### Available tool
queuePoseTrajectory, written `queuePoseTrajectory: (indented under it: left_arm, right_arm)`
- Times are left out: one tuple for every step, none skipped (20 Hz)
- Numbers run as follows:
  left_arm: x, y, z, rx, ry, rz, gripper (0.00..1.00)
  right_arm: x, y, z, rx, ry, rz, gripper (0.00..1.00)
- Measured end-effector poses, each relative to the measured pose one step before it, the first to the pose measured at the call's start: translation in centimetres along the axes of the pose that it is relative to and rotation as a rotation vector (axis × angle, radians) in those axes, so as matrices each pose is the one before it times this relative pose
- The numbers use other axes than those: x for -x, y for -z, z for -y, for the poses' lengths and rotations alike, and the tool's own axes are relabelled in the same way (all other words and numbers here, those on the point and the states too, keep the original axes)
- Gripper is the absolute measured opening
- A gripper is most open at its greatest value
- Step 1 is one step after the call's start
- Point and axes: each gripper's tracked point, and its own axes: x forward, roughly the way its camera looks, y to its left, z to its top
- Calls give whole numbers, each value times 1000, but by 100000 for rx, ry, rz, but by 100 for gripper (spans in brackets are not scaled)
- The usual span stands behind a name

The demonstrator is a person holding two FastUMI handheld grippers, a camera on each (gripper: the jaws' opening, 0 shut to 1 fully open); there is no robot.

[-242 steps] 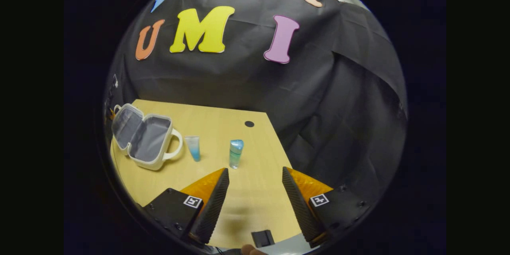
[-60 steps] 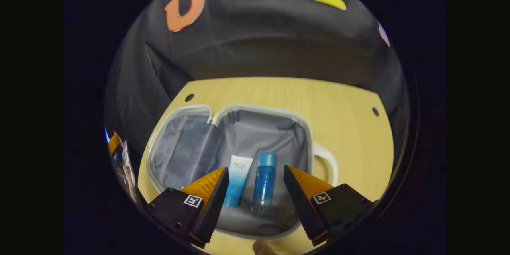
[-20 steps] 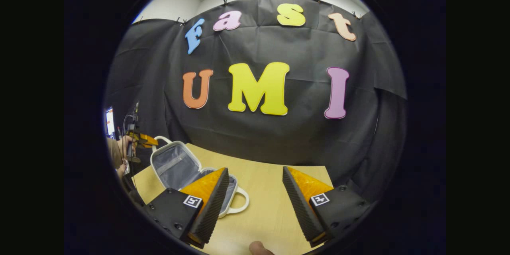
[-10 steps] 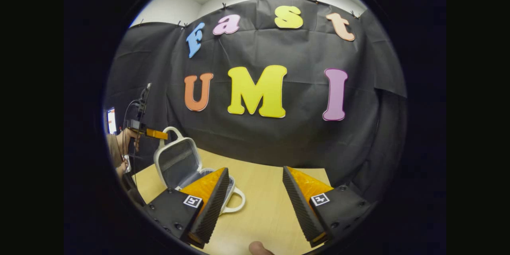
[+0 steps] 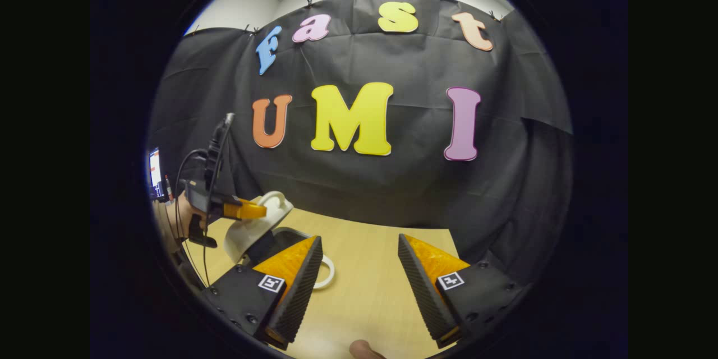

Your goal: First open the suitcase, pack the skin care products into it, and then close the suitcase.

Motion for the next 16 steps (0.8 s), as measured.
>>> queuePoseTrajectory:
  left_arm:
    - [-1278,1158,712,-1089,1297,-2515,4]
    - [-857,712,860,-1154,333,-1643,4]
    - [-906,499,632,-764,240,-1724,4]
    - [-744,641,572,-1330,736,-2345,4]
    - [-1144,348,337,-990,-368,-1980,4]
    - [-707,597,518,-1641,-793,-2540,4]
    - [-491,574,450,-1755,-1142,-2365,4]
    - [-254,689,524,-1910,-907,-2096,4]
    - [-467,440,355,-1733,-1203,-1638,4]
    - [-370,551,269,-869,-1464,-1719,4]
    - [-392,582,256,-222,-1416,-1351,4]
    - [-398,537,297,388,-1095,-1223,4]
    - [-281,278,258,419,-1086,-302,4]
    - [-457,291,263,614,-1078,-169,4]
    - [-492,436,179,865,-846,-580,4]
    - [-474,497,304,1175,-401,-1231,4]
  right_arm:
    - [114,114,248,-89,690,34,80]
    - [-126,174,351,-78,1105,-223,80]
    - [34,317,389,-198,636,-541,80]
    - [30,284,240,-351,707,-831,80]
    - [154,218,347,-352,701,-617,80]
    - [68,224,290,-49,529,-633,80]
    - [189,416,346,14,892,-564,80]
    - [103,226,367,-234,809,-421,80]
    - [78,392,280,-349,631,-857,80]
    - [-69,264,269,-441,667,-941,80]
    - [27,267,259,-639,446,-735,80]
    - [-4,123,290,-651,682,-446,80]
    - [9,155,268,-617,492,-304,80]
    - [-12,149,145,-462,528,-549,80]
    - [11,280,111,-523,306,-679,80]
    - [25,195,114,-523,343,-809,80]
